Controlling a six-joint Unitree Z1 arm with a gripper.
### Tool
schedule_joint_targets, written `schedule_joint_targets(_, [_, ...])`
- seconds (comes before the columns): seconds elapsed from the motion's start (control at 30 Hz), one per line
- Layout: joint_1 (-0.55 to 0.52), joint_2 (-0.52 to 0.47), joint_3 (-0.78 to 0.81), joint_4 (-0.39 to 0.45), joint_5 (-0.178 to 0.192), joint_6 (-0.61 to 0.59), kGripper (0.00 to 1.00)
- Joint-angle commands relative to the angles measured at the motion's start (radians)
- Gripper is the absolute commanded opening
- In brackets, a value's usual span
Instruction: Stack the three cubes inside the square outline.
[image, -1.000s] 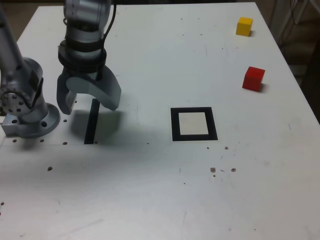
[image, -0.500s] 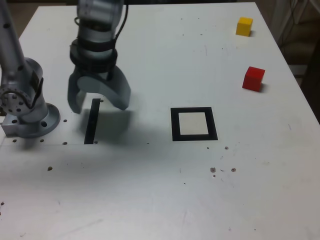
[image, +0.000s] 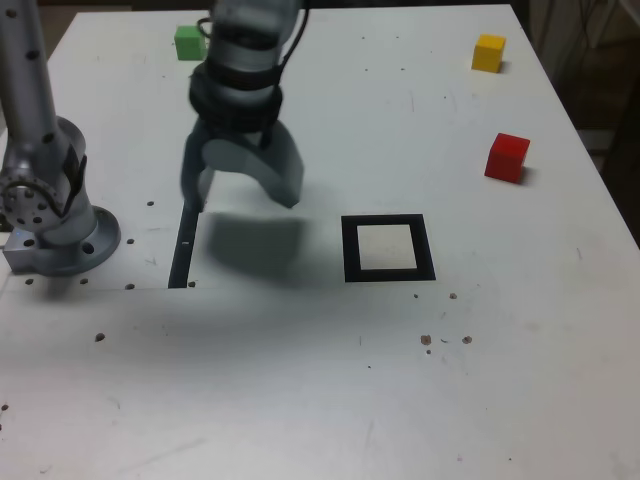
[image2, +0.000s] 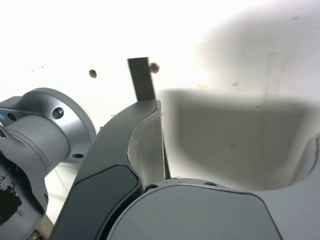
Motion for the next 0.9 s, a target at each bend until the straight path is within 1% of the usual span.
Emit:
schedule_joint_targets(0.0, [0.001,0.015,-0.026,0.015,0.005,0.005,0.99])
schedule_joint_targets(0.3, [0.005,0.06,-0.153,0.082,0.031,0.035,0.99])
schedule_joint_targets(0.53, [0.011,0.105,-0.265,0.151,0.076,0.049,0.99])
schedule_joint_targets(0.7, [0.041,0.13,-0.333,0.163,0.081,0.081,0.99])
schedule_joint_targets(0.87, [0.07,0.167,-0.403,0.166,0.085,0.141,0.99])
